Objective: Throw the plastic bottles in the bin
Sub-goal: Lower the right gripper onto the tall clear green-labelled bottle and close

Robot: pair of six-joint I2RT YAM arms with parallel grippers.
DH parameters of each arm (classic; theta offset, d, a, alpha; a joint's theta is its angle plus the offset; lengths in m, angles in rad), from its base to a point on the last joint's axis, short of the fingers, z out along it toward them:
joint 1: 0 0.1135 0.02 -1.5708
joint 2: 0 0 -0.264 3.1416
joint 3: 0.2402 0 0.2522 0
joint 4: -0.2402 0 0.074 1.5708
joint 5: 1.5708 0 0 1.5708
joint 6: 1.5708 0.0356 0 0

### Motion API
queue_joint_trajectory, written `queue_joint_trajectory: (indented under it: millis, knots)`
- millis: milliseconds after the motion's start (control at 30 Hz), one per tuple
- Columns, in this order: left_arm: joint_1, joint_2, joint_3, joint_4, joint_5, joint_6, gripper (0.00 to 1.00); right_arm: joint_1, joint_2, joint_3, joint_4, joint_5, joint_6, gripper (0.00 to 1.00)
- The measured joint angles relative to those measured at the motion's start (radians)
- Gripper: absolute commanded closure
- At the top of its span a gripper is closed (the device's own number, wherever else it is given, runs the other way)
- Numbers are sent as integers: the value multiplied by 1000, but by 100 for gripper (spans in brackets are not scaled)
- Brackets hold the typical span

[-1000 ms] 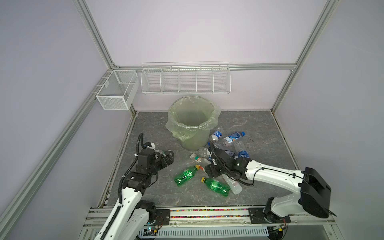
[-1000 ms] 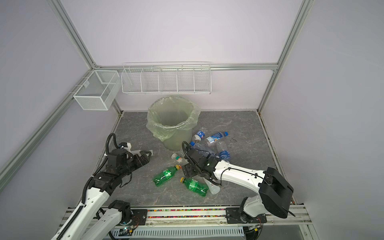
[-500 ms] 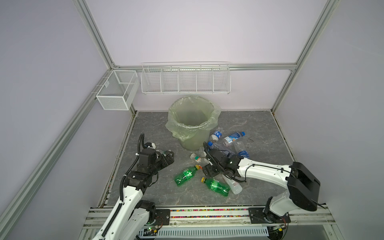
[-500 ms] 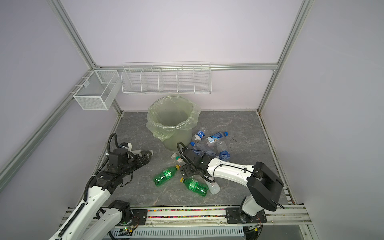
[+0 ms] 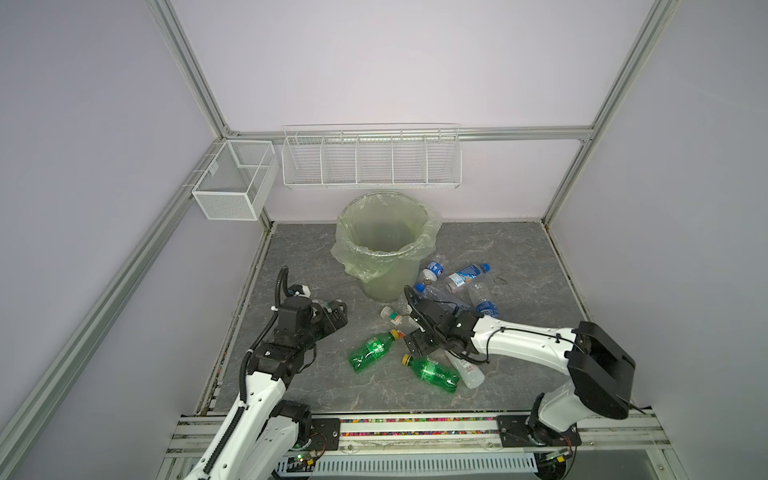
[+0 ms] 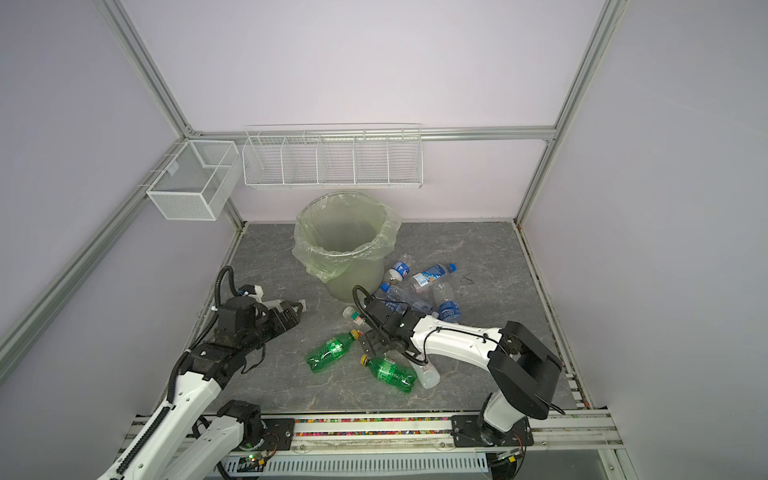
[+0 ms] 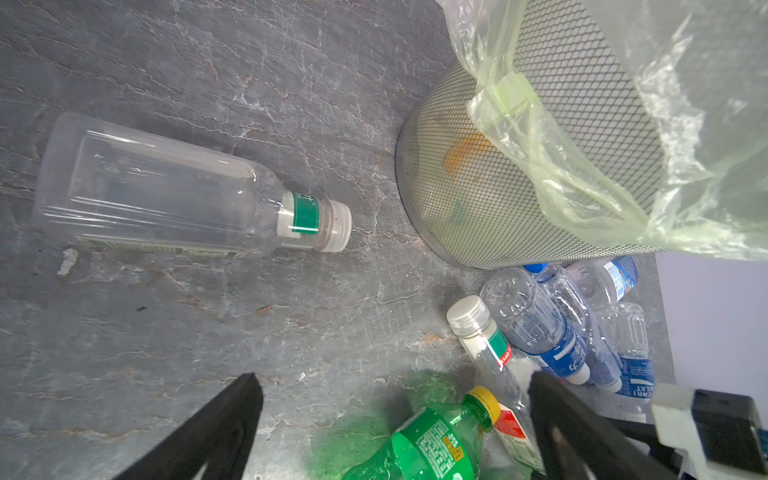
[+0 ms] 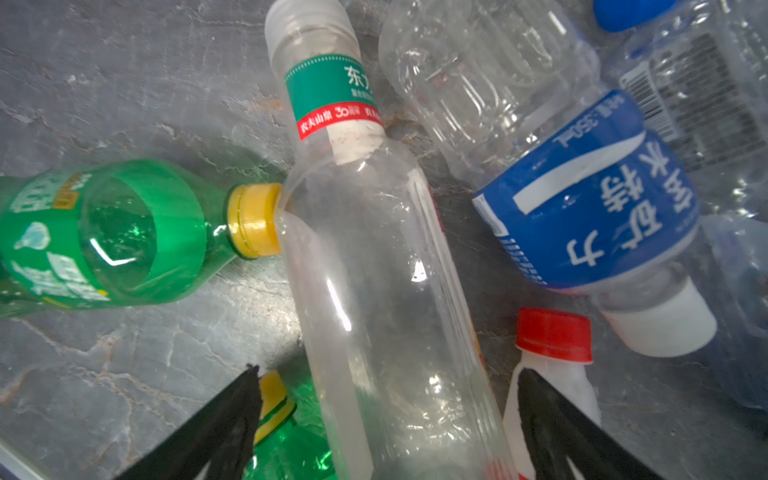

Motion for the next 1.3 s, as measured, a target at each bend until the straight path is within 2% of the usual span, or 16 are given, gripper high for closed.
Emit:
queue_joint_trajectory:
  millis: [133,500,900,1300]
  knots:
    - [0,-6,-16,0,0,0,0,6,21,0,2,0,-3,1]
    - [0,-11,-30,0,-15,0,0,8,71,21,5,1,-30,12]
    - [0,-8,-31,1,-23,1,0,9,106,48,10,24,-62,34]
    - [0,-2,-31,8,-26,1,0,9,106,74,2,35,-76,39]
